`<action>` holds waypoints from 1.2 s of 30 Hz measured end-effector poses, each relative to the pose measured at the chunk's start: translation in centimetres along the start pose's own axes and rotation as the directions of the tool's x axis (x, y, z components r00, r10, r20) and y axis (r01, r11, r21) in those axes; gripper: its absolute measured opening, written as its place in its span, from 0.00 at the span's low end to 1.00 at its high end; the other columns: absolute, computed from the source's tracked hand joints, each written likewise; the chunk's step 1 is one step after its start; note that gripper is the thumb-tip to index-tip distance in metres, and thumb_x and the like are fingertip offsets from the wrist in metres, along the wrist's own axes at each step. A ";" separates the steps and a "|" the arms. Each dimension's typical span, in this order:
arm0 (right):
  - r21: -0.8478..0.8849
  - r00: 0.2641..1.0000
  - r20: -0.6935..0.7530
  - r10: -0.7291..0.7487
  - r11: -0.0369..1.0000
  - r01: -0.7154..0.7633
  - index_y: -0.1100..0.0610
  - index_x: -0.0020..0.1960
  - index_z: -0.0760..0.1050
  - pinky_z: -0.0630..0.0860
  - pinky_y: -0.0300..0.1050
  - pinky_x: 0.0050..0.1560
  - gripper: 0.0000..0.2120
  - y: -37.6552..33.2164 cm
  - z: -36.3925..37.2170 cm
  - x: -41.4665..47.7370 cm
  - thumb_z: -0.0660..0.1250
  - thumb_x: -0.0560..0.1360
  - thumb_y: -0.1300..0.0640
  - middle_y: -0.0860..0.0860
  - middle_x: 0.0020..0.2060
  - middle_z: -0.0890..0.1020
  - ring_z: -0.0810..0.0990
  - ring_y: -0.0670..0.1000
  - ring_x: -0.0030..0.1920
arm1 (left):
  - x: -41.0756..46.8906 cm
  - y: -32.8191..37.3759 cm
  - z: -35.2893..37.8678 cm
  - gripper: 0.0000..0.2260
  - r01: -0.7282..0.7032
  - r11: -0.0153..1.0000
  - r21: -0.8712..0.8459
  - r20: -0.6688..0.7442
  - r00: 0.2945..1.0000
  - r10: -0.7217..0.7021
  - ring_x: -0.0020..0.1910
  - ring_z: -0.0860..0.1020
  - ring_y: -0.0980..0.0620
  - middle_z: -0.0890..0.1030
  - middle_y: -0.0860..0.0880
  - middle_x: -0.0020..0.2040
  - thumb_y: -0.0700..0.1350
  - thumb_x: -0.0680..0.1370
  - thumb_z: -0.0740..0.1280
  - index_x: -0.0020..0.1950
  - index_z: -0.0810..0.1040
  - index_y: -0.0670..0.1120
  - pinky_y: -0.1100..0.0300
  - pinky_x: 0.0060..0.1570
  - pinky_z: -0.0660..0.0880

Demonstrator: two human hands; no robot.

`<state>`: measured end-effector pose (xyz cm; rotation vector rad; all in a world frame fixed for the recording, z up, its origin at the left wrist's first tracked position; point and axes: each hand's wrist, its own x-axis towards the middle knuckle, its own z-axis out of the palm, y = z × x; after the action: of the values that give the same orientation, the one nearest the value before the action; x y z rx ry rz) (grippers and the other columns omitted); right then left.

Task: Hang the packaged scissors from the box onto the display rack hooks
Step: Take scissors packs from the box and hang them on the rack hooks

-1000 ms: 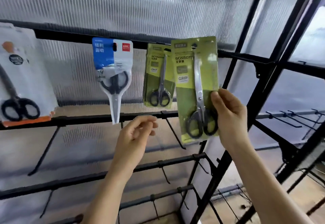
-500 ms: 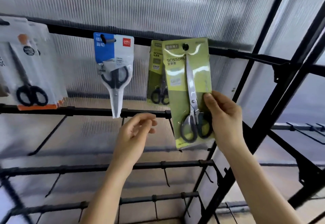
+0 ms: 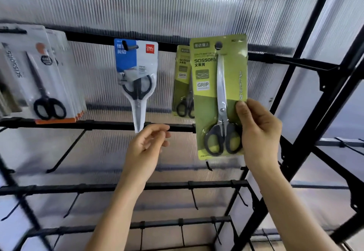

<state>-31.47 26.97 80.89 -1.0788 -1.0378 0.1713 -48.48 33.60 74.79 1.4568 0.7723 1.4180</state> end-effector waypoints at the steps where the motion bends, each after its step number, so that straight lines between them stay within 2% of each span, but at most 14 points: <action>1: -0.001 1.000 0.010 0.012 1.000 -0.012 0.52 0.35 0.75 0.68 0.35 0.29 0.12 -0.1 0.1 0.2 0.63 0.76 0.59 0.45 0.26 0.73 0.70 0.45 0.30 | 0.1 0.1 0.1 0.11 -0.002 1.000 0.001 0.009 1.000 0.002 0.37 0.79 0.59 0.82 0.57 0.37 0.38 0.78 0.61 0.43 0.79 0.52 0.70 0.36 0.73; 4: -0.025 0.999 0.040 0.036 0.999 -0.035 0.52 0.36 0.76 0.70 0.36 0.29 0.10 -0.2 0.1 0.3 0.64 0.76 0.58 0.44 0.26 0.75 0.71 0.44 0.29 | 0.2 0.5 0.3 0.11 -0.017 1.000 0.006 0.037 0.999 0.017 0.36 0.79 0.61 0.82 0.58 0.37 0.37 0.78 0.61 0.44 0.79 0.50 0.70 0.36 0.73; 7: -0.048 0.997 0.038 0.062 0.997 -0.060 0.55 0.36 0.76 0.67 0.40 0.32 0.11 -0.1 -0.1 0.0 0.64 0.76 0.58 0.49 0.28 0.74 0.69 0.49 0.31 | 0.1 0.5 0.3 0.11 -0.027 1.000 0.009 0.041 0.999 0.026 0.37 0.79 0.60 0.82 0.58 0.37 0.37 0.78 0.61 0.45 0.79 0.50 0.71 0.37 0.73; 10: -0.041 0.994 0.034 0.104 0.994 -0.103 0.53 0.35 0.77 0.66 0.42 0.32 0.12 0.0 -0.2 -0.2 0.64 0.76 0.58 0.50 0.27 0.72 0.68 0.51 0.31 | -0.1 0.1 0.2 0.11 -0.018 1.000 0.013 0.046 0.999 0.018 0.38 0.79 0.59 0.82 0.57 0.38 0.37 0.78 0.61 0.44 0.79 0.50 0.70 0.38 0.74; 14: -0.008 0.982 0.062 0.181 0.983 -0.181 0.56 0.39 0.80 0.69 0.46 0.36 0.09 0.1 0.4 0.5 0.64 0.76 0.59 0.57 0.33 0.77 0.72 0.53 0.33 | -0.3 -0.2 0.1 0.11 0.014 1.000 0.003 0.043 0.999 -0.014 0.38 0.79 0.58 0.82 0.57 0.38 0.37 0.78 0.61 0.44 0.79 0.50 0.71 0.37 0.73; 16: -0.071 0.979 0.065 0.192 0.980 -0.187 0.56 0.39 0.79 0.70 0.48 0.37 0.09 1.0 1.0 1.4 0.64 0.77 0.58 0.57 0.33 0.77 0.72 0.54 0.34 | -0.3 -0.2 0.0 0.10 0.021 1.000 0.009 0.053 0.998 -0.021 0.38 0.79 0.58 0.82 0.56 0.39 0.38 0.78 0.61 0.44 0.79 0.50 0.71 0.36 0.73; 19: -0.184 0.977 0.052 0.207 0.964 -0.195 0.54 0.37 0.77 0.70 0.47 0.38 0.11 2.9 2.9 3.3 0.63 0.77 0.57 0.51 0.31 0.76 0.72 0.51 0.34 | -0.4 0.0 -0.2 0.10 0.008 1.000 0.019 0.065 0.998 -0.009 0.38 0.80 0.59 0.82 0.53 0.41 0.38 0.78 0.61 0.46 0.79 0.49 0.71 0.37 0.73; 23: -0.318 0.971 0.052 0.234 0.925 -0.206 0.60 0.44 0.77 0.69 0.43 0.38 0.10 5.0 5.8 5.9 0.60 0.79 0.56 0.49 0.32 0.75 0.71 0.47 0.33 | -0.6 0.1 -0.4 0.10 0.015 1.000 0.009 0.066 0.998 -0.016 0.38 0.79 0.62 0.81 0.51 0.43 0.37 0.78 0.60 0.45 0.79 0.49 0.72 0.38 0.74; 25: -0.402 0.959 0.078 0.272 0.889 -0.220 0.61 0.50 0.77 0.70 0.42 0.42 0.09 6.0 6.6 7.0 0.60 0.78 0.57 0.53 0.39 0.79 0.75 0.48 0.39 | -0.6 0.0 -0.7 0.10 0.017 1.000 0.015 0.064 0.998 -0.018 0.38 0.79 0.62 0.81 0.51 0.43 0.37 0.78 0.60 0.46 0.79 0.49 0.72 0.38 0.74; 26: -0.433 0.945 0.099 0.310 0.869 -0.240 0.60 0.56 0.76 0.72 0.43 0.48 0.10 6.4 6.8 7.2 0.62 0.78 0.59 0.54 0.48 0.81 0.78 0.50 0.47 | -0.6 0.0 -1.0 0.10 0.013 1.000 0.019 0.061 0.998 -0.014 0.38 0.79 0.62 0.81 0.52 0.43 0.38 0.78 0.60 0.46 0.79 0.50 0.72 0.38 0.74; 28: -0.474 0.908 0.150 0.391 0.835 -0.281 0.58 0.66 0.69 0.71 0.44 0.60 0.19 7.3 6.6 7.0 0.64 0.76 0.60 0.53 0.61 0.76 0.75 0.52 0.60 | -0.4 -0.2 -1.5 0.10 0.008 1.000 0.015 0.053 0.999 -0.009 0.39 0.79 0.61 0.82 0.53 0.42 0.38 0.78 0.61 0.46 0.79 0.51 0.72 0.38 0.74; 29: -0.486 0.894 0.162 0.418 0.822 -0.296 0.58 0.69 0.66 0.70 0.44 0.61 0.22 7.7 6.3 6.5 0.65 0.76 0.60 0.52 0.63 0.75 0.73 0.53 0.62 | -0.2 -0.3 -1.7 0.10 0.011 1.000 0.015 0.054 0.998 -0.012 0.39 0.79 0.61 0.82 0.54 0.41 0.38 0.78 0.61 0.46 0.79 0.51 0.72 0.37 0.74; 32: -0.494 0.888 0.183 0.422 0.820 -0.288 0.57 0.66 0.70 0.69 0.39 0.54 0.19 8.1 5.0 4.7 0.64 0.76 0.60 0.51 0.59 0.78 0.76 0.50 0.58 | 0.6 -0.6 -1.7 0.11 0.014 1.000 0.019 0.099 0.995 -0.016 0.38 0.79 0.60 0.82 0.58 0.39 0.39 0.78 0.61 0.45 0.79 0.52 0.71 0.36 0.73; 36: -0.480 0.887 0.238 0.395 0.842 -0.246 0.57 0.59 0.75 0.75 0.41 0.57 0.12 7.7 2.0 1.6 0.64 0.76 0.61 0.51 0.51 0.81 0.80 0.49 0.51 | 1.2 -1.0 0.2 0.11 0.032 0.999 -0.004 0.265 0.964 -0.030 0.37 0.78 0.61 0.82 0.58 0.38 0.39 0.79 0.60 0.44 0.78 0.52 0.72 0.36 0.72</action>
<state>-29.49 33.09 75.98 -1.6860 -1.2181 0.4203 -47.95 35.06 74.34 1.5821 0.6163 1.1704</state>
